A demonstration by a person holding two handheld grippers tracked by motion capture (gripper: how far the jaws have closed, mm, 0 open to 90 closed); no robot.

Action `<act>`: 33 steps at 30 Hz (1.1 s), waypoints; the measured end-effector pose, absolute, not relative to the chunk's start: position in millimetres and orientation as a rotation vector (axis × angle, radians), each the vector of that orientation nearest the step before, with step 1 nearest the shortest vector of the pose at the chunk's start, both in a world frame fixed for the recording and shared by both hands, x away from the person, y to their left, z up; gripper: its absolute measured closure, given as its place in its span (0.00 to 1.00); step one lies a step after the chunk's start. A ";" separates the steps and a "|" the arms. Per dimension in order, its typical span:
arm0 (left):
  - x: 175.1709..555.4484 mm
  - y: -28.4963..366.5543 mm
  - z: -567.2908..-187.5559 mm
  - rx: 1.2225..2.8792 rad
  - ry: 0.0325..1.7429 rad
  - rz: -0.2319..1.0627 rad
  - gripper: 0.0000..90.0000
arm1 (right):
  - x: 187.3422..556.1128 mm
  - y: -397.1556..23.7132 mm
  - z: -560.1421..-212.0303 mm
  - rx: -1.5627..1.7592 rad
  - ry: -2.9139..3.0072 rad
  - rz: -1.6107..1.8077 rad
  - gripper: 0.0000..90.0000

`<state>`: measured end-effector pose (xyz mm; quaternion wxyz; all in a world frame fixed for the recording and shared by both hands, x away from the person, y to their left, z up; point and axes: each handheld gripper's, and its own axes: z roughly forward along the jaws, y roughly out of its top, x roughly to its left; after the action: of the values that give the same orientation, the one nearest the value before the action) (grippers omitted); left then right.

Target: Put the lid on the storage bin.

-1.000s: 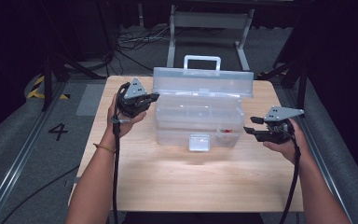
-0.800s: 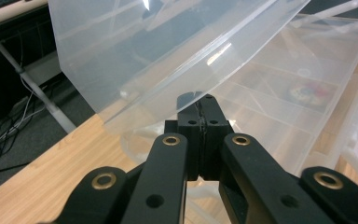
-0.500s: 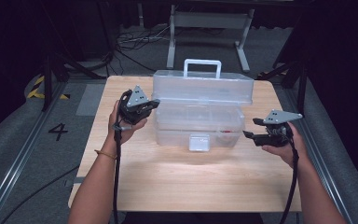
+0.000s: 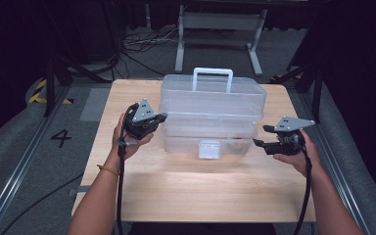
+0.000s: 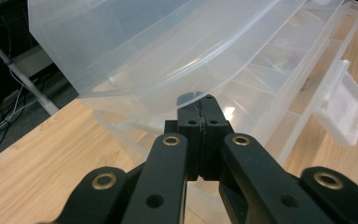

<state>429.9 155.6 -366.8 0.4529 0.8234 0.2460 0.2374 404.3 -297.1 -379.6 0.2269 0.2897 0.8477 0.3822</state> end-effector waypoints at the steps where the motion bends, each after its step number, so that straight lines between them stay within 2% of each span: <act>1: 429.3 156.4 -366.9 2.028 0.613 0.582 1.00 | 404.1 -297.2 -379.8 0.802 2.335 1.054 0.40; 33: 405.8 155.6 -399.0 2.181 0.640 0.566 1.00 | 403.9 -295.0 -387.0 0.784 2.368 1.039 0.39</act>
<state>405.8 155.6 -399.0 0.3892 0.8577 0.2517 0.2225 403.9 -295.0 -387.0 0.2179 0.2830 0.8554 0.3751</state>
